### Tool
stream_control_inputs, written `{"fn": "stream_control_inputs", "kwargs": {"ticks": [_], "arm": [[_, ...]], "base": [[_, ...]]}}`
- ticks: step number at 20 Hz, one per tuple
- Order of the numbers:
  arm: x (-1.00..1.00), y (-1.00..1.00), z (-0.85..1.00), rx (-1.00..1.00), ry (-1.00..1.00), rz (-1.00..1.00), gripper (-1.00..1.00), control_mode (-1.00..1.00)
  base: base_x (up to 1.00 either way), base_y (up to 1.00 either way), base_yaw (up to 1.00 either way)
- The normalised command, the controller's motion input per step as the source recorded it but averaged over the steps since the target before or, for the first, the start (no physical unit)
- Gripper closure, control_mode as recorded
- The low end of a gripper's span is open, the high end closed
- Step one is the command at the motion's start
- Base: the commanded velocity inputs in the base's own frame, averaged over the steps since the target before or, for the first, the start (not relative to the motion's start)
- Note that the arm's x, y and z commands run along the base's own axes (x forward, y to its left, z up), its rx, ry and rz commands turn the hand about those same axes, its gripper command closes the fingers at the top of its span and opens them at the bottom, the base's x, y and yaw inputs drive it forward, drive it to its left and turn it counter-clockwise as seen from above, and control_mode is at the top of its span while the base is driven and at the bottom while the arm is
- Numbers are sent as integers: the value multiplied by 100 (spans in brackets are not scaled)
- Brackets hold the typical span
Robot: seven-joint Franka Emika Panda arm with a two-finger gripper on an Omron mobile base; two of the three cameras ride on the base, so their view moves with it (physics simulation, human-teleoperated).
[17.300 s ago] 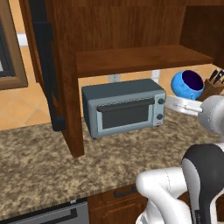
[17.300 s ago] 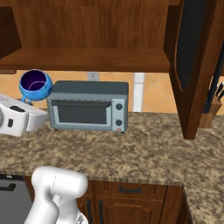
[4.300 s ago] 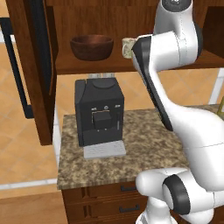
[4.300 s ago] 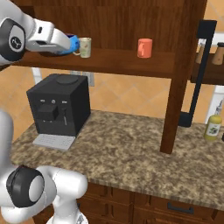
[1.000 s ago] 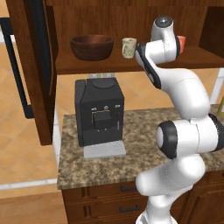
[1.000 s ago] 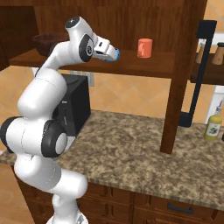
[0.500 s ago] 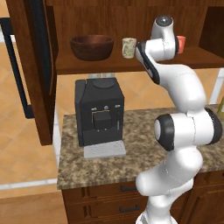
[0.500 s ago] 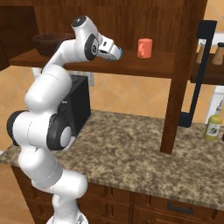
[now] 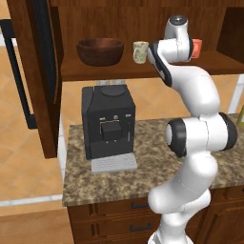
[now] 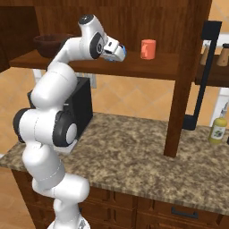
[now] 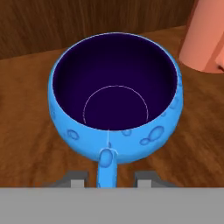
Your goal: Gather all objects into one cabinet and sort the glasses and bowls to opposite sides.
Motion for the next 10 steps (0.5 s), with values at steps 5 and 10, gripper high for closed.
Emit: {"fn": "stream_control_inputs", "kwargs": {"ticks": [5, 10], "arm": [[21, -12, -53, 5, 7, 0, -100, -100], [12, -2, -38, 2, 3, 0, -100, -100]], "base": [[0, 0, 0], [0, 0, 0]]}}
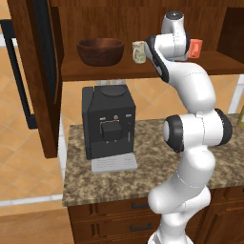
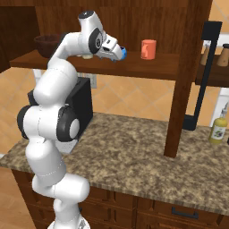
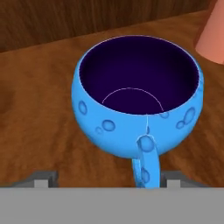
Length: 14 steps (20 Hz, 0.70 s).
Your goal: Gather all objects into one cabinet and sort the glasses and bowls to opposite sides.
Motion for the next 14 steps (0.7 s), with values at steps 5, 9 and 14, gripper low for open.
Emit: {"fn": "stream_control_inputs", "kwargs": {"ticks": [5, 9, 14], "arm": [[-35, 0, -3, 0, -3, 0, -100, -100], [-100, 0, 0, 0, -24, 2, -100, -100], [-100, 0, 0, -1, -39, 9, -100, -100]], "base": [[0, 0, 0], [0, 0, 0], [0, 0, 0]]}}
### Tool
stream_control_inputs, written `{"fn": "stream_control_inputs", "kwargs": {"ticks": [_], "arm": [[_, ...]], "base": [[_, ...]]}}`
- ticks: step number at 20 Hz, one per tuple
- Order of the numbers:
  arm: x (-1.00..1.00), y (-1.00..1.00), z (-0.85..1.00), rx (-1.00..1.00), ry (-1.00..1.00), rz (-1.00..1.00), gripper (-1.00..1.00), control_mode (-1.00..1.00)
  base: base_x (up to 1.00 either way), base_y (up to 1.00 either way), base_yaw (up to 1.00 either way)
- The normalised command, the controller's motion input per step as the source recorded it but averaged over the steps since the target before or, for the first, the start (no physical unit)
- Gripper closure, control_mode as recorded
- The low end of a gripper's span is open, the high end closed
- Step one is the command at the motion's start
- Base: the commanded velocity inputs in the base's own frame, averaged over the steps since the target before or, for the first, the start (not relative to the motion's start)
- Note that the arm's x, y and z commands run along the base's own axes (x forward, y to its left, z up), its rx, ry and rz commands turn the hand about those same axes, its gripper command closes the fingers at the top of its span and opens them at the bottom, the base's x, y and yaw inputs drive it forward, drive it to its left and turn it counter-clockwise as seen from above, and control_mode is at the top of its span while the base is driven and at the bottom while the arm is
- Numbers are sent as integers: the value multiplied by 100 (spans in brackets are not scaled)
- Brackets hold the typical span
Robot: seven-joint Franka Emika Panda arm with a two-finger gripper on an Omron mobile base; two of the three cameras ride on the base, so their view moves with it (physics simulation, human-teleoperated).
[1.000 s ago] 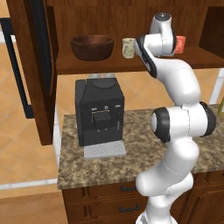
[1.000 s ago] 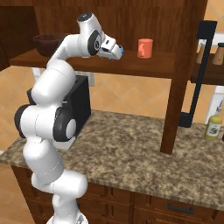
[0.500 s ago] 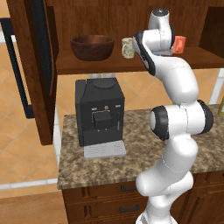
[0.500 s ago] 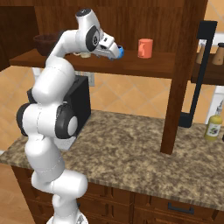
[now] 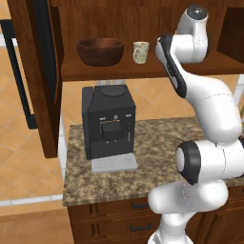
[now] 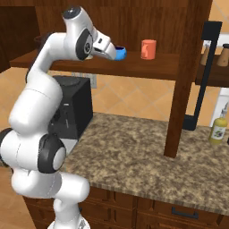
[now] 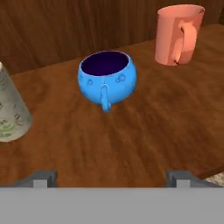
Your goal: Gather all objects into one cabinet and sort the glasses and bowls to opposite sides.
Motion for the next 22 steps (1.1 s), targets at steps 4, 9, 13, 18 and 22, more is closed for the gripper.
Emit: {"fn": "stream_control_inputs", "kwargs": {"ticks": [4, 9, 13, 18, 22], "arm": [[-100, 0, 6, -4, -46, 9, -100, -100], [-100, 2, 40, -8, -57, 5, -100, -100], [-100, 6, 75, -6, -62, 1, -100, -100], [-100, 6, 88, -1, -57, 0, -100, -100], [-100, 0, 98, 0, -54, 0, -100, -100]], "base": [[0, 0, 0], [0, 0, 0], [0, 0, 0], [0, 0, 0], [0, 0, 0]]}}
